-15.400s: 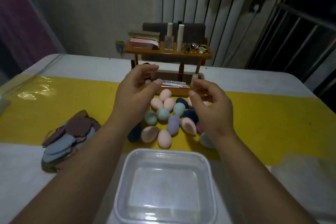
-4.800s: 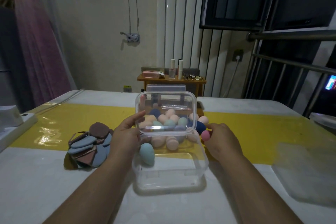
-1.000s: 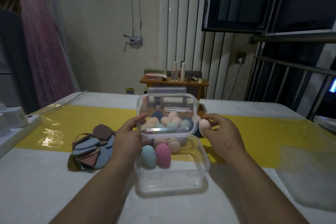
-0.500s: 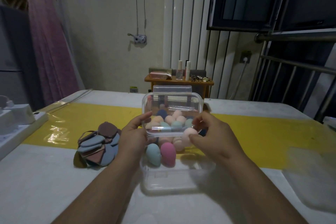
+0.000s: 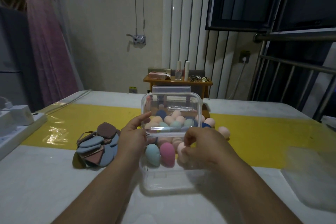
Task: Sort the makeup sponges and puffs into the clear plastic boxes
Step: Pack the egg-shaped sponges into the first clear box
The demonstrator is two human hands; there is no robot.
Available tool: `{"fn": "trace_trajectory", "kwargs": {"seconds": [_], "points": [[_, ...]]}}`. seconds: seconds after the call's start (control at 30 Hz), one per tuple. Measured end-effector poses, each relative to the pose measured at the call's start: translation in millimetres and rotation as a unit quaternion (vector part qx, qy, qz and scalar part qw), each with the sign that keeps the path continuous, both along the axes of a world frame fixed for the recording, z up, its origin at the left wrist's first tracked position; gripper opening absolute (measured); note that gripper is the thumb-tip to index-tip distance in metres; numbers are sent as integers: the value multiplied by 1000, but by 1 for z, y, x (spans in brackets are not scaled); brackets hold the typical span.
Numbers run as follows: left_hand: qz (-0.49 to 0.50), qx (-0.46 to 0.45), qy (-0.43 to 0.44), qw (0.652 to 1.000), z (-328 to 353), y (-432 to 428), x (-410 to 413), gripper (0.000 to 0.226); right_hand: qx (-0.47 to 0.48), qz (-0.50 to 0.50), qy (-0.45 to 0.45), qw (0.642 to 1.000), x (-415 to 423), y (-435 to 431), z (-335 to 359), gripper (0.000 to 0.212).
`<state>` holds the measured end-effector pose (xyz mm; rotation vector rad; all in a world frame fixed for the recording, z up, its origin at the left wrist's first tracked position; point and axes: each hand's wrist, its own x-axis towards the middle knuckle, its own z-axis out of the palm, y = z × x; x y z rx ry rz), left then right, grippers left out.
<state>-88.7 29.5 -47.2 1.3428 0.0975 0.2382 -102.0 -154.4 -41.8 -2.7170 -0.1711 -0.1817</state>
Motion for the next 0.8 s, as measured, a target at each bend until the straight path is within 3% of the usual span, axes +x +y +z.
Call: {"fn": "trace_trajectory", "kwargs": {"seconds": [0.23,0.6,0.8], "points": [[4,-16,9,1000,0,-1,0,56,-40,31,-22,998,-1,2,2,16],[4,-8,4,1000,0,0,1,58,17,11,-12,1000,1,-1,-1,13],[2,-6,-2,1000,-3,1,3,59,105,23,-14,994,6,-4,-3,11]]}}
